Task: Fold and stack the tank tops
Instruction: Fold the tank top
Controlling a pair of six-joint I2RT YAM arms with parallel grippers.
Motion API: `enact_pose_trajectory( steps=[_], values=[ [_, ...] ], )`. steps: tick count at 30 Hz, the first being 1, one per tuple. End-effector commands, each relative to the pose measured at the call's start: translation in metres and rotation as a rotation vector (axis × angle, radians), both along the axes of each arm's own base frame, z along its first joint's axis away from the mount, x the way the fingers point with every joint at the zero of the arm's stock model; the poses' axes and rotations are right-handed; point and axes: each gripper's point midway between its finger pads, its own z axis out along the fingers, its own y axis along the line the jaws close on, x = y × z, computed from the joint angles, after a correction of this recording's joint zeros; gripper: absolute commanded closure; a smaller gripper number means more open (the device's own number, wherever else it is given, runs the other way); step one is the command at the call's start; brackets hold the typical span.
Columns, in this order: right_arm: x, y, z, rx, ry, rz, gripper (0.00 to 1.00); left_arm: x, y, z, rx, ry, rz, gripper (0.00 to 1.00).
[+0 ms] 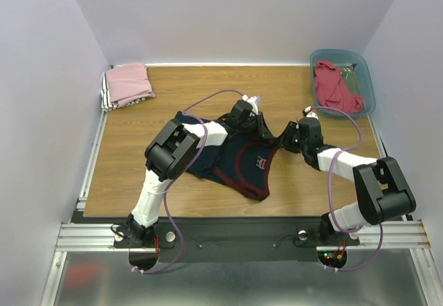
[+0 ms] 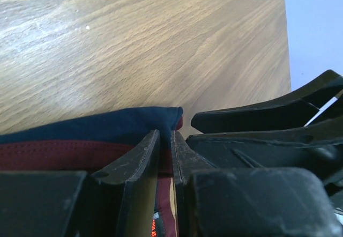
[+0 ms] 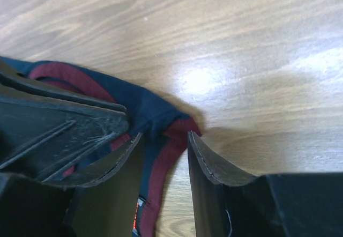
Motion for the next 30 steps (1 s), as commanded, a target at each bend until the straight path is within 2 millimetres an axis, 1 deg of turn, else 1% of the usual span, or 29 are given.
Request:
enact_pose_trajectory(
  steps=[1,5,7,8,9,11,13,14,17,20,23,25,27,28,30],
  values=[
    [0.007,0.005,0.003,0.008,0.000,-0.012,0.56,-0.002,-0.004,0.029,-0.039,-0.070,-0.014,0.74],
    [0.011,0.002,-0.005,-0.008,0.023,-0.032,0.56,-0.004,-0.005,0.021,-0.035,-0.057,-0.016,0.75],
    [0.014,0.001,-0.009,-0.014,0.037,-0.044,0.57,-0.005,-0.006,0.021,-0.037,-0.056,-0.020,0.75],
    [0.016,-0.002,-0.011,-0.024,0.040,-0.063,0.63,-0.007,-0.007,0.020,-0.037,-0.052,-0.024,0.75],
    [0.017,-0.004,-0.013,-0.029,0.043,-0.075,0.66,-0.008,-0.007,0.019,-0.035,-0.052,-0.026,0.75],
    [0.022,-0.005,-0.014,-0.036,0.049,-0.095,0.71,-0.011,-0.008,0.016,-0.030,-0.048,-0.027,0.75],
    [0.026,-0.005,-0.014,-0.039,0.054,-0.101,0.78,-0.013,-0.008,0.011,-0.023,-0.038,-0.028,0.75],
    [0.028,-0.006,-0.015,-0.044,0.055,-0.110,0.86,-0.014,-0.009,0.006,-0.017,-0.028,-0.029,0.75],
    [0.031,-0.009,-0.015,-0.054,0.060,-0.127,0.95,-0.016,-0.011,-0.005,-0.001,-0.006,-0.023,0.75],
    [0.032,-0.011,-0.014,-0.062,0.057,-0.140,0.98,-0.016,-0.011,-0.019,0.023,0.021,-0.009,0.76],
    [0.033,-0.015,-0.015,-0.079,0.061,-0.159,0.99,-0.013,-0.013,-0.023,0.025,0.032,0.000,0.77],
    [0.035,-0.021,-0.016,-0.104,0.067,-0.184,0.99,-0.012,-0.014,-0.030,0.043,0.049,0.009,0.77],
    [0.039,-0.023,-0.016,-0.113,0.071,-0.191,1.00,-0.009,-0.018,-0.032,0.038,0.052,0.009,0.77],
    [0.046,-0.023,-0.015,-0.111,0.072,-0.193,1.00,-0.009,-0.020,-0.031,0.037,0.058,0.009,0.78],
    [0.052,-0.022,-0.021,-0.116,0.092,-0.191,1.00,-0.003,-0.026,-0.029,0.025,0.065,0.015,0.77]
  ],
)
